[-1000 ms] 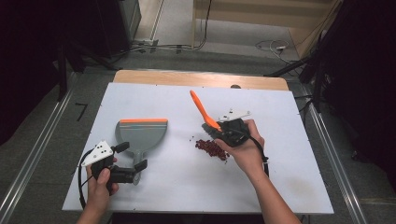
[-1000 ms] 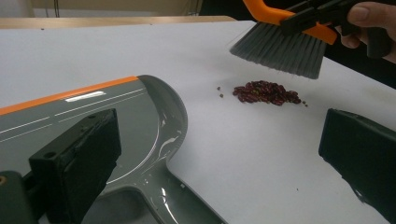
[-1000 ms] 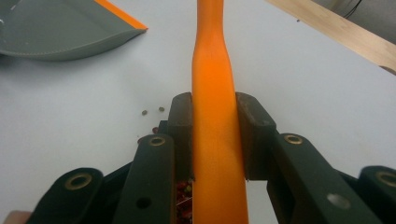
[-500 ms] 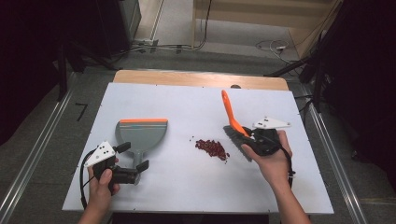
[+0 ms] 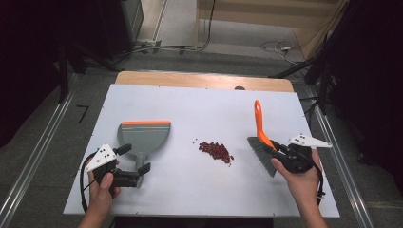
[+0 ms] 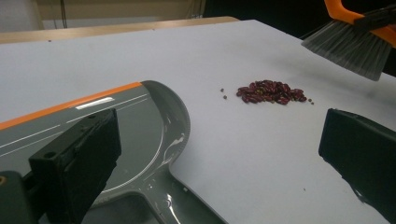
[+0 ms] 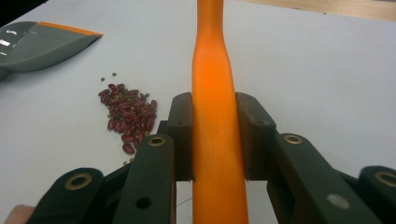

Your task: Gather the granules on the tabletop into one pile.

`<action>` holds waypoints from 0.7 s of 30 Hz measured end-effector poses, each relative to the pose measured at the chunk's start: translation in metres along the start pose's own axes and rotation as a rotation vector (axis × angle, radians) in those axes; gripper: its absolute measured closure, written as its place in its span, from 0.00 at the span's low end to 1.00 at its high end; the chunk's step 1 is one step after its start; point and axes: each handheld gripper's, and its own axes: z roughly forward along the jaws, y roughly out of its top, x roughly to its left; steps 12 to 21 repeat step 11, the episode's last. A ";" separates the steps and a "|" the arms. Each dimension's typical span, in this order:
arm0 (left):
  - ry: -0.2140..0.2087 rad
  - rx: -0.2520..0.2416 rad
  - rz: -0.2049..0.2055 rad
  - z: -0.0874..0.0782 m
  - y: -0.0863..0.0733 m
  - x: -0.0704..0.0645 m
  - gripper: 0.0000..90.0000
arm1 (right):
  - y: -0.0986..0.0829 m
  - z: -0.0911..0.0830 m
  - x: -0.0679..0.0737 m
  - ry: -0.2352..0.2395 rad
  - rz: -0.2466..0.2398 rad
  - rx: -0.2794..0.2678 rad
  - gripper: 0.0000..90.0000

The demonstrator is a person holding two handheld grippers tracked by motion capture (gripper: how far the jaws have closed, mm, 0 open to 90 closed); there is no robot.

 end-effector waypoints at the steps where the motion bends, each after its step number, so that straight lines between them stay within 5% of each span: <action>1: 0.000 -0.003 -0.003 -0.001 0.000 0.001 0.00 | -0.003 -0.002 -0.003 0.002 0.005 -0.003 0.77; 10: 0.007 -0.014 -0.004 -0.002 0.002 0.000 0.00 | -0.021 -0.009 -0.029 0.024 0.093 -0.016 0.76; 21: 0.007 -0.015 -0.003 -0.001 0.002 0.000 0.00 | -0.022 -0.009 -0.030 0.022 0.097 -0.016 0.76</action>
